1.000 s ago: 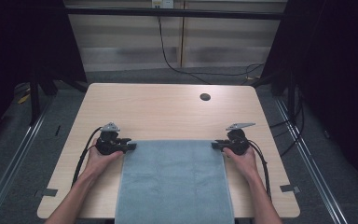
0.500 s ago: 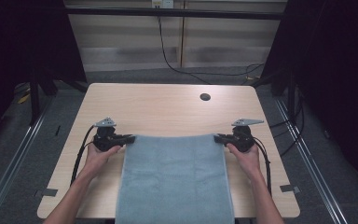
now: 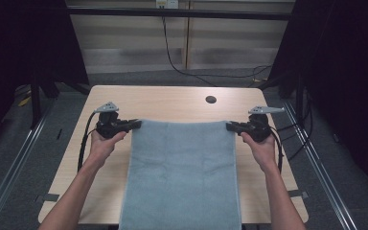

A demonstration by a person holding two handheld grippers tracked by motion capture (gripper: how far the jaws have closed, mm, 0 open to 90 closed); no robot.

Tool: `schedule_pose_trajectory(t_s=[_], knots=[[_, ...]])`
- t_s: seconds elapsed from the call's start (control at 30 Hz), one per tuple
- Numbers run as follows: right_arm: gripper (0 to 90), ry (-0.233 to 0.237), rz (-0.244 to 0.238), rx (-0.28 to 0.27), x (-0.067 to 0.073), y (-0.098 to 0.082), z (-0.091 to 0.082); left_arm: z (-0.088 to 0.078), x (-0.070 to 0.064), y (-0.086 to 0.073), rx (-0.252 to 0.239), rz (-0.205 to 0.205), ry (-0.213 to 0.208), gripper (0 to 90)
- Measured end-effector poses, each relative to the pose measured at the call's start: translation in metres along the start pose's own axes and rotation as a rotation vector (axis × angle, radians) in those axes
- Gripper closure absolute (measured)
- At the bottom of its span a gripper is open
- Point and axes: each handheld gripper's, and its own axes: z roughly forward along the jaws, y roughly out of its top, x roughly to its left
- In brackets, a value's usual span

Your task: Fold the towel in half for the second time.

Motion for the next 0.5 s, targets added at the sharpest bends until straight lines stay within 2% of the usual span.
schedule_pose_trajectory(t_s=[0.1, 0.23, 0.43, 0.5], knots=[[82.0, -0.01, -0.002, -0.007, -0.003, 0.011, -0.001, 0.001, 0.0, 0.011, -0.002, 0.026, 0.018, 83.5], [82.1, -0.025, -0.001, -0.037, -0.005, 0.025, -0.001, 0.0, 0.004, 0.025, -0.037, 0.007, 0.03, 83.6], [82.4, -0.049, -0.014, -0.06, -0.011, 0.05, -0.002, -0.008, 0.014, 0.05, -0.063, 0.014, 0.064, 83.9], [82.4, -0.051, -0.016, -0.069, -0.012, 0.057, -0.003, -0.011, 0.015, 0.054, -0.091, 0.008, 0.058, 83.9]])
